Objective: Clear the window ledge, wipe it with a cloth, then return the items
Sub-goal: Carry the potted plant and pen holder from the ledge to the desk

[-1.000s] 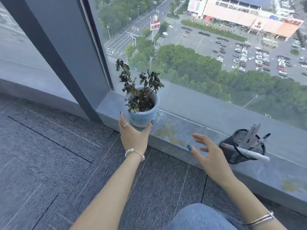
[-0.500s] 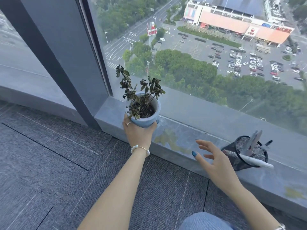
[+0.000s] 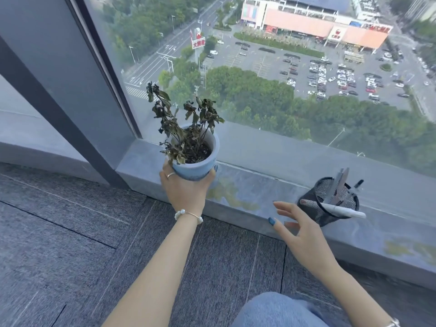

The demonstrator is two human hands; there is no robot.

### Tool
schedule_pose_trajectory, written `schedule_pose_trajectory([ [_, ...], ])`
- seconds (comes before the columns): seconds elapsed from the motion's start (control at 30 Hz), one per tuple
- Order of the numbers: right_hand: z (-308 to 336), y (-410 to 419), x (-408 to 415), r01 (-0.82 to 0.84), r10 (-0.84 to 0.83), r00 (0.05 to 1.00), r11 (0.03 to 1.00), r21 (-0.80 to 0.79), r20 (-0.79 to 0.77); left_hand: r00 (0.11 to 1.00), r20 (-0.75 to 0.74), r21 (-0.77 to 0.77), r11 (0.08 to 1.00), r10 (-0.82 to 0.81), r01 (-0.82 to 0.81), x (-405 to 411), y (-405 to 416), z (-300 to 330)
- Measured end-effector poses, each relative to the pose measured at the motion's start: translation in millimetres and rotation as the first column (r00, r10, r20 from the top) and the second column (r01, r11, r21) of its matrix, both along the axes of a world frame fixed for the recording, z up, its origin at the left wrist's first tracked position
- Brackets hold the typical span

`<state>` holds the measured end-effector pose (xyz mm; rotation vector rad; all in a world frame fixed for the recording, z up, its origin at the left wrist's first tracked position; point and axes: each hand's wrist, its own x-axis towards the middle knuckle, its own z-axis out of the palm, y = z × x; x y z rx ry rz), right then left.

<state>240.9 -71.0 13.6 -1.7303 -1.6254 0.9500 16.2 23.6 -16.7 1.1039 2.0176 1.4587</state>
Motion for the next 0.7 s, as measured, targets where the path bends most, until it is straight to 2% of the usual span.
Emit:
schedule_pose_trajectory([
  [0.37, 5.7, -38.8, 33.8, 0.239, -0.236, 0.970, 0.969, 0.060, -0.063, 0.986, -0.009, 0.141, 0.976, -0.167, 0.166, 45.7, -24.0, 15.6],
  [0.57, -0.4, -49.7, 55.4, 0.489, -0.477, 0.872, 0.862, 0.134, -0.112, 0.964, 0.068, 0.123, 0.961, -0.258, 0.249, 58.5, -30.6, 7.4],
  [0.7, -10.9, -42.3, 65.8, 0.596, -0.575, 0.802, 0.788, 0.155, -0.160, 0.966, 0.020, 0.096, 0.963, -0.257, 0.254, 62.9, -31.7, 11.4],
])
